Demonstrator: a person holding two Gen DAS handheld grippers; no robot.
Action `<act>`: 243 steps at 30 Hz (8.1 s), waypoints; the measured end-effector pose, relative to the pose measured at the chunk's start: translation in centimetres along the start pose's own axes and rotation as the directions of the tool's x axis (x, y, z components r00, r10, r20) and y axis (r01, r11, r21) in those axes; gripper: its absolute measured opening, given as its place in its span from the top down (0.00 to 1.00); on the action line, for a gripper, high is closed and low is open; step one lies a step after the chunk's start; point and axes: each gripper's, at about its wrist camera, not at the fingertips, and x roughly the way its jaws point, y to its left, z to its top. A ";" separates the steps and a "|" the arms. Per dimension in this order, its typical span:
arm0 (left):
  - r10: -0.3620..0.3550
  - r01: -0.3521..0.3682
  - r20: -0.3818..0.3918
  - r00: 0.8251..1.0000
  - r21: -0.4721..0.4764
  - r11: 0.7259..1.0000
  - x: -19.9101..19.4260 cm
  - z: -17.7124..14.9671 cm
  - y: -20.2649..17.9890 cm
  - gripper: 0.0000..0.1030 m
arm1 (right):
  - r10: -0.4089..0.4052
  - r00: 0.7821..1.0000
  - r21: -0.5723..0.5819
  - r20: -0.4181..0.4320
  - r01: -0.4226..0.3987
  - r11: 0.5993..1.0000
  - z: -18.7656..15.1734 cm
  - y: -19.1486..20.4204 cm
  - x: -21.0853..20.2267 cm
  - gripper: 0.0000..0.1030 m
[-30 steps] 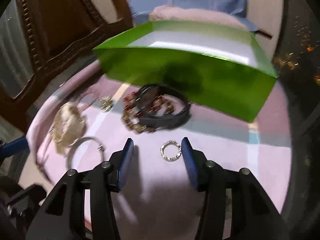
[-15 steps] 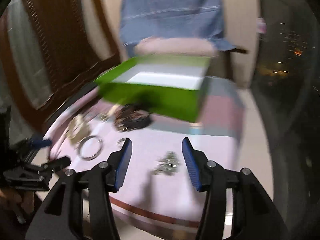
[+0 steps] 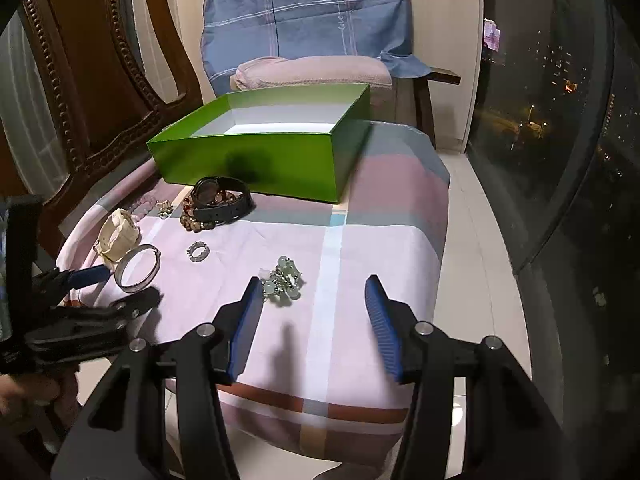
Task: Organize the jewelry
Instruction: 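Close the right gripper on the green-stone brooch and lift it, then grasp the silver bangle with the left gripper while the right holds the brooch, then carry the silver bangle into the green box and open the left gripper, then carry the green-stone brooch into the green box and open the right gripper, then grasp the white watch with the left gripper and lift it, then grasp the small ring with the right gripper while the left holds the white watch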
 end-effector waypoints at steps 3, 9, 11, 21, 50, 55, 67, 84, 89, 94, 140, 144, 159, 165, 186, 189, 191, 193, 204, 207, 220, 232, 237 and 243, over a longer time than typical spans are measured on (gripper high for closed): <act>0.002 -0.002 0.014 1.000 -0.009 1.000 0.5 0.6 -0.2 0.13 | -0.001 1.000 0.000 -0.005 0.001 1.000 -0.1 -0.1 0.1 0.49; -0.023 0.023 0.031 0.999 0.012 1.000 0.7 1.7 -1.1 0.41 | -0.002 1.000 -0.017 -0.009 0.002 1.000 -0.5 0.3 0.4 0.49; -0.039 0.039 0.027 0.999 0.026 0.999 0.5 1.6 -1.5 0.44 | -0.012 1.000 -0.022 -0.012 0.011 1.000 -0.5 0.5 0.7 0.49; -0.148 0.132 0.159 0.976 0.106 0.986 -6.6 0.6 -1.0 0.45 | 0.008 0.999 -0.049 -0.033 -0.009 0.999 -0.1 2.6 2.8 0.49; -0.162 0.162 0.196 0.967 0.013 0.987 -7.8 1.7 1.7 0.45 | -0.005 0.990 0.070 0.138 -0.004 0.998 0.5 2.8 -4.3 0.88; -0.149 0.149 0.199 0.969 0.014 0.989 -7.8 1.5 1.6 0.45 | 0.000 0.993 0.073 0.121 -0.009 0.997 0.3 2.5 -3.5 0.88; -0.147 0.148 0.193 0.970 0.012 0.989 -7.6 1.5 1.6 0.44 | 0.001 0.993 0.067 0.118 -0.009 0.998 0.3 2.8 -3.3 0.88; -0.144 0.146 0.195 0.970 0.006 0.989 -7.6 1.5 1.9 0.44 | 0.016 0.994 0.059 0.106 -0.022 0.998 0.4 3.0 -2.8 0.88; -0.165 0.171 0.182 0.969 -0.019 0.985 -7.6 2.3 2.3 0.44 | 0.028 0.994 0.060 0.106 -0.035 0.998 0.5 3.0 -2.3 0.88; -0.144 0.147 0.217 0.965 0.003 0.989 -8.3 5.7 1.9 0.44 | 0.047 0.993 0.065 0.105 -0.054 0.996 0.8 3.1 -1.5 0.88; -0.172 0.179 0.287 0.942 0.001 0.984 -6.8 5.9 3.6 0.07 | 0.081 0.988 0.032 0.133 -0.086 0.996 2.5 5.5 -1.7 0.88; -0.198 0.218 0.279 0.940 -0.040 0.975 -6.8 6.2 4.9 0.07 | 0.069 0.985 0.023 0.161 -0.074 0.997 7.1 6.4 -1.6 0.88; -0.192 0.222 0.255 0.948 -0.090 0.971 -6.6 6.9 7.0 0.07 | -0.053 0.984 0.181 0.172 0.021 0.983 21.5 0.3 5.7 0.58; -0.192 0.222 0.248 0.950 -0.099 0.970 -6.5 6.8 7.7 0.09 | -0.006 0.932 0.130 0.363 -0.044 0.991 14.5 1.0 -4.4 0.40; -0.082 0.095 0.235 0.969 -0.048 0.994 -7.8 2.4 6.5 0.11 | 0.008 0.972 0.048 0.236 -0.020 0.999 0.1 3.9 -4.7 0.36; -0.076 0.086 0.224 0.972 -0.036 0.996 -7.3 2.3 6.1 0.11 | 0.004 0.971 0.044 0.240 -0.015 0.999 0.0 3.9 -4.9 0.36; -0.080 0.091 0.216 0.973 -0.039 0.995 -7.0 2.4 6.0 0.11 | 0.002 0.971 0.051 0.239 -0.014 0.999 -0.1 3.7 -4.9 0.36; -0.079 0.090 0.215 0.973 -0.039 0.995 -6.9 2.4 5.9 0.11 | -0.003 0.972 0.052 0.237 -0.010 0.999 -0.2 3.6 -4.8 0.36; -0.072 0.077 0.178 0.981 -0.023 0.997 -5.6 2.3 4.9 0.11 | 0.003 0.972 0.046 0.233 -0.014 0.999 -0.4 3.7 -4.7 0.36; -0.064 0.069 0.156 0.986 -0.031 0.997 -4.9 2.2 5.0 0.11 | 0.006 0.974 0.043 0.229 -0.016 0.999 -0.4 3.9 -4.6 0.36; 0.027 -0.025 0.017 0.999 -0.118 0.993 1.2 2.9 5.0 0.11 | 0.019 0.979 0.029 0.204 -0.025 0.999 -0.6 4.2 -4.4 0.36; 0.014 -0.011 0.021 1.000 -0.124 0.992 2.5 4.0 5.2 0.40 | 0.010 0.987 -0.004 0.159 -0.010 1.000 -1.2 5.0 -3.3 0.36; -0.068 0.079 0.115 0.991 -0.092 0.993 -2.8 3.5 5.8 0.41 | 0.014 0.989 -0.017 0.149 -0.012 1.000 -1.3 5.6 -2.8 0.36; -0.106 0.106 0.365 0.925 0.018 0.994 -12.6 3.1 7.1 0.40 | 0.006 0.995 -0.054 0.099 -0.001 0.999 -1.2 7.3 -0.6 0.36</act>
